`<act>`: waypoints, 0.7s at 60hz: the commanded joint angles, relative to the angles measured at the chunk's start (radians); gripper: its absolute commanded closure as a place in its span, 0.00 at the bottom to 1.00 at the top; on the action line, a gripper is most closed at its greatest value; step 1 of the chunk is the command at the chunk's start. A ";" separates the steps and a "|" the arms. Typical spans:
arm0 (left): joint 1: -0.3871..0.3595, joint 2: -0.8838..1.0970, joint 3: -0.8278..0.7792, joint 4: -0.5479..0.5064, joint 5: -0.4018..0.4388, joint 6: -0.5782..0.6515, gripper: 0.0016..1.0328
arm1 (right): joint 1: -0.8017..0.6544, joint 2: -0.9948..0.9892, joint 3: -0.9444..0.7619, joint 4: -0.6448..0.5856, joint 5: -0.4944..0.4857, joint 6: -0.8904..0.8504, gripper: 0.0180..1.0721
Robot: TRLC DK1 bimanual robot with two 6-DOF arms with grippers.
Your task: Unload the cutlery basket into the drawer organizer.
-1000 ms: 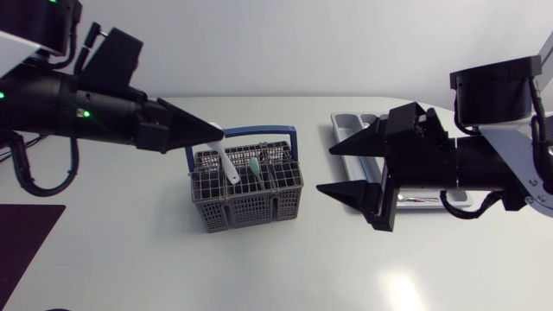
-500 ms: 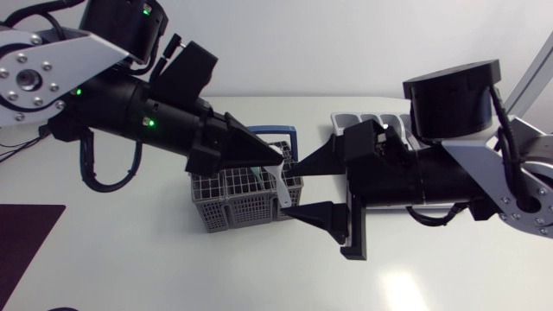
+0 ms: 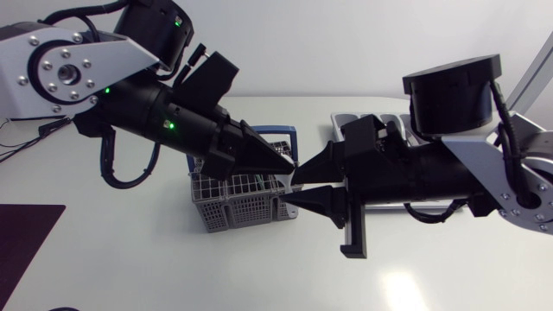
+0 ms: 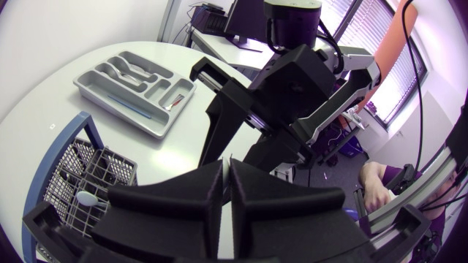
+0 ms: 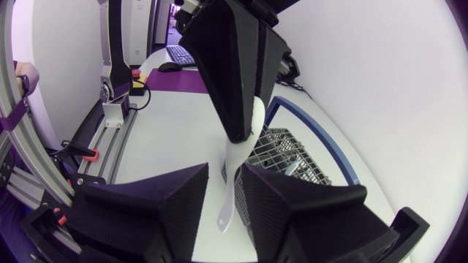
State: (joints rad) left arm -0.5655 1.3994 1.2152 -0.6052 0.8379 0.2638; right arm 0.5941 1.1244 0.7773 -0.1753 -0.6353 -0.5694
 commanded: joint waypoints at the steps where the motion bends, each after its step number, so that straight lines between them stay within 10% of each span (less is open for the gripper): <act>1: 0.007 0.018 0.027 -0.010 0.020 0.023 0.96 | 0.001 0.012 0.022 0.005 -0.012 0.011 0.88; 29: 0.018 0.019 0.058 -0.030 0.020 0.020 0.93 | -0.017 0.006 0.017 -0.032 -0.017 -0.014 0.94; 42: 0.033 0.016 0.072 -0.036 0.020 0.018 0.21 | -0.030 -0.005 0.013 -0.058 -0.001 -0.034 0.94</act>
State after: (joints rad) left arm -0.5449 1.4036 1.2465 -0.6350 0.8444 0.2737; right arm 0.5781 1.1259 0.7860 -0.2142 -0.6453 -0.5850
